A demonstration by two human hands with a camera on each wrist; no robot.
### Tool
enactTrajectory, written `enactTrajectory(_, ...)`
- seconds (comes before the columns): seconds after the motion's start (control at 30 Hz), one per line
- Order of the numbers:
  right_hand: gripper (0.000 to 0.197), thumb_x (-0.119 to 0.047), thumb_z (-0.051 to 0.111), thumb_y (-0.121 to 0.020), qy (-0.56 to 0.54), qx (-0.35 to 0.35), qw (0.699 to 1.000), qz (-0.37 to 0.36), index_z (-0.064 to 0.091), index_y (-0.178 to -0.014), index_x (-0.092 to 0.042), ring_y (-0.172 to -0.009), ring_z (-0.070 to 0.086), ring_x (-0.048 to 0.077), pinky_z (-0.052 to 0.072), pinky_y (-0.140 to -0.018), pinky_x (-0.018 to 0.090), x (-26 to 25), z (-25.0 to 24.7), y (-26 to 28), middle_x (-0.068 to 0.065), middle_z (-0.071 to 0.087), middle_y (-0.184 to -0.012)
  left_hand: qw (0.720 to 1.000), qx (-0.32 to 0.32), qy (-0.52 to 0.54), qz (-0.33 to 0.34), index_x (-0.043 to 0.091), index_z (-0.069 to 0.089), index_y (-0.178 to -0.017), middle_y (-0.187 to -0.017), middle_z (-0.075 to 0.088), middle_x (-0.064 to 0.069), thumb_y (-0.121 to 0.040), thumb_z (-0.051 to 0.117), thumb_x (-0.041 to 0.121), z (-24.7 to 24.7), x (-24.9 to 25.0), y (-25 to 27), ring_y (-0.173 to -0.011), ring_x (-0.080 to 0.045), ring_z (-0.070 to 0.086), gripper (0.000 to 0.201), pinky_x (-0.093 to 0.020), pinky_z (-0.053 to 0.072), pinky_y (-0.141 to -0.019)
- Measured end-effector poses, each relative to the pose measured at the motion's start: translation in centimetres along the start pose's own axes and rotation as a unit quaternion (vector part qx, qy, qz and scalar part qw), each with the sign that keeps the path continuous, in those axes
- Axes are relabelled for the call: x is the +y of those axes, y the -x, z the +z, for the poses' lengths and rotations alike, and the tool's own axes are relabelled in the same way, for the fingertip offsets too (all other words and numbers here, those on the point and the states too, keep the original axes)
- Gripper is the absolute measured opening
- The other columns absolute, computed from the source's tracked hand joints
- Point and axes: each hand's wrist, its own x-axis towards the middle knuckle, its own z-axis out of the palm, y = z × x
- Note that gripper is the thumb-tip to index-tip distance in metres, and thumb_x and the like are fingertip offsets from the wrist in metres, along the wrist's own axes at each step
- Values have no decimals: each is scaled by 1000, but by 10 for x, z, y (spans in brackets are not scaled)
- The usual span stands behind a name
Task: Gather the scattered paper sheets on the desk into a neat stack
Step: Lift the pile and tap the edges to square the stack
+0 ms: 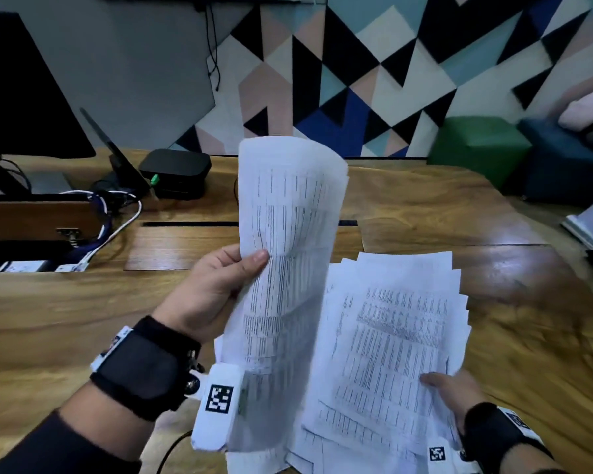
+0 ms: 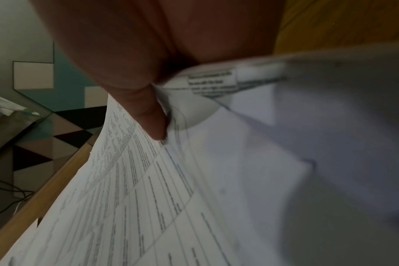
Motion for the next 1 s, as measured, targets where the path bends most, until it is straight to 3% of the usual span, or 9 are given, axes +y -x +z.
enactTrajectory(0.2,20,10,53,-89,-15,2,1000,23,59,-103,23,-68,52,24,47,-51,19,-9,-1,9,25,65,-91,983,122,-28,-133,-5,67,-116,-109,74,-23,-76,77,19,5,-63,-33,-93,-34,74,47,-50,59,-83)
enactTrajectory(0.37,22,2,63,-83,-11,-11,999,37,65,-104,9,-80,65,28,54,-74,39,-8,-2,6,26,70,-90,901,245,-317,-167,3,64,-119,-118,71,-13,-50,90,57,-4,-151,-44,-103,-26,70,92,-42,56,-91)
enactTrajectory(0.43,27,7,67,-73,-15,-25,998,55,67,-101,9,-83,72,37,57,-83,54,-2,-1,5,21,74,-84,891,257,-334,-166,16,65,-99,-99,71,-1,-66,87,43,1,-164,-36,-87,-12,66,48,-29,55,-76)
enactTrajectory(0.5,31,9,69,-75,-30,-48,996,68,66,-105,9,-86,72,42,53,-87,61,0,-2,5,23,75,-92,890,231,-348,-181,25,56,-82,-81,66,5,-76,83,30,0,-172,-30,-70,-2,59,28,-25,54,-62)
enactTrajectory(0.6,26,0,69,-81,-59,-49,995,64,65,-107,3,-86,72,38,56,-85,52,2,-4,8,22,75,-94,877,175,-402,-198,18,62,-103,-98,72,-1,-75,82,36,-17,-183,-24,-82,-12,69,39,-34,59,-79)
enactTrajectory(0.77,43,-30,86,-71,-98,-99,988,63,70,-106,-12,-96,73,34,53,-93,55,9,7,18,11,78,-101,788,76,-580,-190,27,50,-118,-110,57,5,-72,67,62,-26,-202,-12,-96,-13,61,60,-28,53,-80)
enactTrajectory(0.87,44,-5,86,-66,-63,-82,992,67,70,-107,3,-90,73,38,53,-89,60,14,14,18,20,76,-98,836,43,-516,-179,29,56,-120,-110,65,12,-73,70,59,-30,-197,-10,-98,-9,66,57,-38,57,-89)
enactTrajectory(0.93,39,6,81,-68,-55,-51,995,72,69,-105,8,-84,73,41,55,-83,62,15,18,18,25,75,-96,847,126,-488,-171,24,51,-133,-121,64,7,-78,72,53,-42,-188,-10,-108,-14,63,65,-40,52,-97)
enactTrajectory(1.0,32,9,77,-71,-50,-35,995,73,69,-102,10,-83,72,41,56,-81,59,14,20,19,26,73,-95,782,288,-529,-160,15,40,-145,-141,53,-8,-75,72,57,-60,-177,-11,-128,-26,51,88,-45,43,-107)
